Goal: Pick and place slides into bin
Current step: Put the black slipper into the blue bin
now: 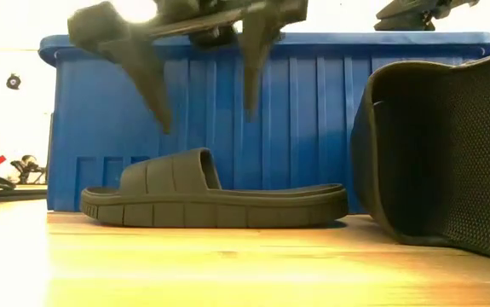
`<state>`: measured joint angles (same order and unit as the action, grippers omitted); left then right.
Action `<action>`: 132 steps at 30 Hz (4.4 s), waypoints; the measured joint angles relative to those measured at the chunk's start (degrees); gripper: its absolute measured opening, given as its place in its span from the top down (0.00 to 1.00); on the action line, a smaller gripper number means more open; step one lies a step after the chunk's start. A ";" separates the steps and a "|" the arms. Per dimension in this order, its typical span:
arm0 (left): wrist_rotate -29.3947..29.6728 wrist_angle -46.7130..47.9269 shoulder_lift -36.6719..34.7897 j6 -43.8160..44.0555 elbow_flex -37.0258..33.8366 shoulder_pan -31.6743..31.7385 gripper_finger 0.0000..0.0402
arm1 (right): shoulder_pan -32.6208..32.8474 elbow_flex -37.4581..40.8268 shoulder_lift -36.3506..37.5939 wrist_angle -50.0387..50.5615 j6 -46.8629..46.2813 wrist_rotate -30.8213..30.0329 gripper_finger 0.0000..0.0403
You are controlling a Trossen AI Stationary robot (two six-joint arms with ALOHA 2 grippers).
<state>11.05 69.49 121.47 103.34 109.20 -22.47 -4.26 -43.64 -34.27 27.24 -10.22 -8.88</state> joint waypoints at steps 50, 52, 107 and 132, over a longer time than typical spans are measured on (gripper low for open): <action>-17.48 -19.76 -16.18 -43.34 -9.89 0.36 0.98 | 0.01 0.00 -0.01 -0.04 0.39 0.00 0.72; -15.89 -28.10 -19.39 -43.90 -9.89 1.04 0.98 | 0.01 0.00 0.01 -0.02 0.37 0.00 0.72; 34.98 -32.63 -11.46 -117.17 -28.87 45.38 0.97 | 0.01 0.00 0.06 -0.27 -6.32 0.24 0.72; 26.37 -21.64 -14.69 -121.77 -23.73 46.00 0.04 | 0.01 0.02 0.06 -0.26 -6.32 0.24 0.72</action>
<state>37.41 47.85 106.78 -18.44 85.47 23.53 -4.25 -43.62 -34.22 26.98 -16.54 -8.64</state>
